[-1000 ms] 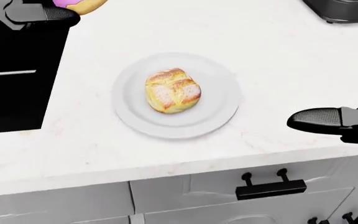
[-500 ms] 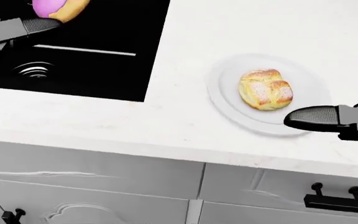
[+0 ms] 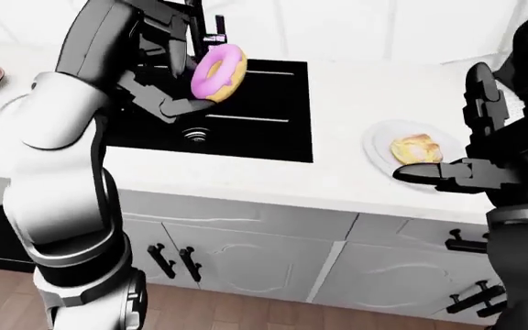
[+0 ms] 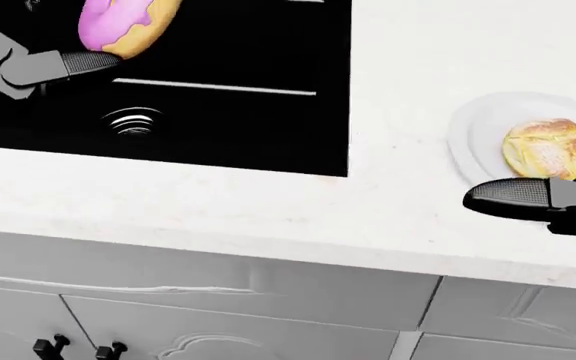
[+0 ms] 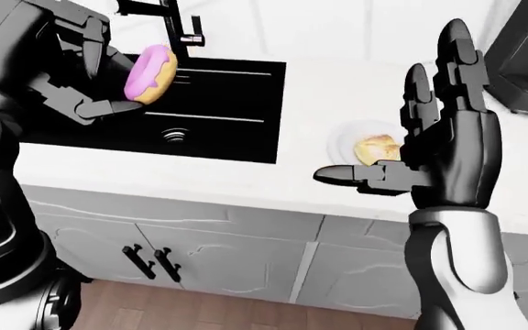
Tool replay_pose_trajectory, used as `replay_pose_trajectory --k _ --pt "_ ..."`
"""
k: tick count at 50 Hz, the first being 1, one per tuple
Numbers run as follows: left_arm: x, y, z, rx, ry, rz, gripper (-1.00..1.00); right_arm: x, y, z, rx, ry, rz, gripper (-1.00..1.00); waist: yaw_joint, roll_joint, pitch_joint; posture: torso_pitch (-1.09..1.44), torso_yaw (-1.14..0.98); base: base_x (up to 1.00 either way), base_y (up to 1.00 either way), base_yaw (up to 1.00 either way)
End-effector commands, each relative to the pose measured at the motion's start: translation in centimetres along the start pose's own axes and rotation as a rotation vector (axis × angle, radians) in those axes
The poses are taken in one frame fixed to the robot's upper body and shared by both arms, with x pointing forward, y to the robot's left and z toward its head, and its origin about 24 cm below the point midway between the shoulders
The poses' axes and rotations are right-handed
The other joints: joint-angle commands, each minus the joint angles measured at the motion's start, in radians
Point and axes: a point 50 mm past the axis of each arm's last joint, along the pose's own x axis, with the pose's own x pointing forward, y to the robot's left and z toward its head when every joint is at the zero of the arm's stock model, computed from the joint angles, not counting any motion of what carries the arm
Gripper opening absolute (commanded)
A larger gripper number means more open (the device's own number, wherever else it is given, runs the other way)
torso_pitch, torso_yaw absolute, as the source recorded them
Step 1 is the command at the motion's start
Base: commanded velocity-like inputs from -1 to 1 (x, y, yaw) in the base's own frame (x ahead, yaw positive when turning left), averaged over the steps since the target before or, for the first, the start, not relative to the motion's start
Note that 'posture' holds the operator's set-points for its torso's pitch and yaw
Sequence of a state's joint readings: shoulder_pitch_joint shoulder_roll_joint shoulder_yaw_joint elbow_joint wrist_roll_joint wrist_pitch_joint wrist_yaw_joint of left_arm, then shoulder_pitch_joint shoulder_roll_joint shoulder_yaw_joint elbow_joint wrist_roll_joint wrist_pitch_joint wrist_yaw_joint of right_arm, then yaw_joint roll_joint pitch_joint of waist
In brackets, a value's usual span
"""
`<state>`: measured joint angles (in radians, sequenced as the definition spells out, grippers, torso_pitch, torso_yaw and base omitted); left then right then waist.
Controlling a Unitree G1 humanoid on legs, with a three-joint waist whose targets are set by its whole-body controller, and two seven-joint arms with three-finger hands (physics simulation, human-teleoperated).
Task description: Place the pastries on the plates.
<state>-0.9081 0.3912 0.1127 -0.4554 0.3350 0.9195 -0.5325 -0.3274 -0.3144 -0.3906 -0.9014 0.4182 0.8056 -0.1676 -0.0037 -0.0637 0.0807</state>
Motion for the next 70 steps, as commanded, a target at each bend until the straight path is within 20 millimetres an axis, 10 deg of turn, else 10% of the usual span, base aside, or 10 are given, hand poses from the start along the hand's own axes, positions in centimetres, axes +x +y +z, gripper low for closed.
replay_pose_trajectory --k 1,7,10,29,34,38,49,55,60,70 --pt "-0.56 1.46 1.69 0.028 -0.079 0.083 -1.00 -0.10 0.35 1.50 0.002 -0.091 0.023 1.00 0.006 -0.002 -0.024 0.07 0.00 0.15 0.40 0.00" --pt "-0.60 1.58 1.81 0.029 -0.080 0.087 -1.00 -0.12 0.32 1.53 0.005 -0.093 0.023 1.00 -0.001 0.050 -0.016 0.07 0.00 0.15 0.60 0.00" --pt "-0.51 1.70 1.90 0.031 -0.081 0.091 -1.00 -0.03 0.34 1.69 0.004 -0.096 0.024 1.00 -0.010 0.148 -0.040 0.07 0.00 0.15 0.62 0.00" --pt "-0.71 1.72 1.70 0.028 -0.079 0.098 -1.00 -0.06 0.29 1.73 0.003 -0.096 0.023 1.00 0.011 -0.009 -0.028 0.07 0.00 0.15 0.67 0.00" --pt "-0.76 1.74 1.69 0.028 -0.079 0.100 -1.00 -0.06 0.34 1.70 0.003 -0.097 0.021 1.00 0.000 0.039 -0.008 0.07 0.00 0.15 0.89 0.00" --pt "-0.82 1.81 1.71 0.028 -0.079 0.102 -1.00 -0.08 0.35 1.67 0.003 -0.097 0.019 1.00 -0.003 0.156 -0.054 0.07 0.00 0.15 0.89 0.00" --pt "-0.76 1.91 1.86 0.030 -0.079 0.102 -1.00 -0.11 0.18 1.77 0.007 -0.100 0.014 1.00 0.021 0.003 -0.019 0.07 0.00 0.15 0.89 0.00" --pt "-0.65 1.83 1.79 0.028 -0.079 0.101 -1.00 -0.15 0.18 1.80 0.008 -0.101 0.016 1.00 0.004 -0.001 -0.026 0.07 0.00 0.15 0.89 0.00" --pt "-0.67 1.76 1.58 0.027 -0.077 0.102 -1.00 -0.29 0.08 1.72 0.005 -0.100 0.014 1.00 0.001 0.163 -0.040 0.07 0.00 0.14 0.89 0.00" --pt "-0.88 1.90 1.41 0.026 -0.072 0.106 -1.00 -0.27 0.09 1.67 0.004 -0.099 0.011 1.00 0.024 0.050 0.004 0.07 0.00 0.15 0.89 0.00"
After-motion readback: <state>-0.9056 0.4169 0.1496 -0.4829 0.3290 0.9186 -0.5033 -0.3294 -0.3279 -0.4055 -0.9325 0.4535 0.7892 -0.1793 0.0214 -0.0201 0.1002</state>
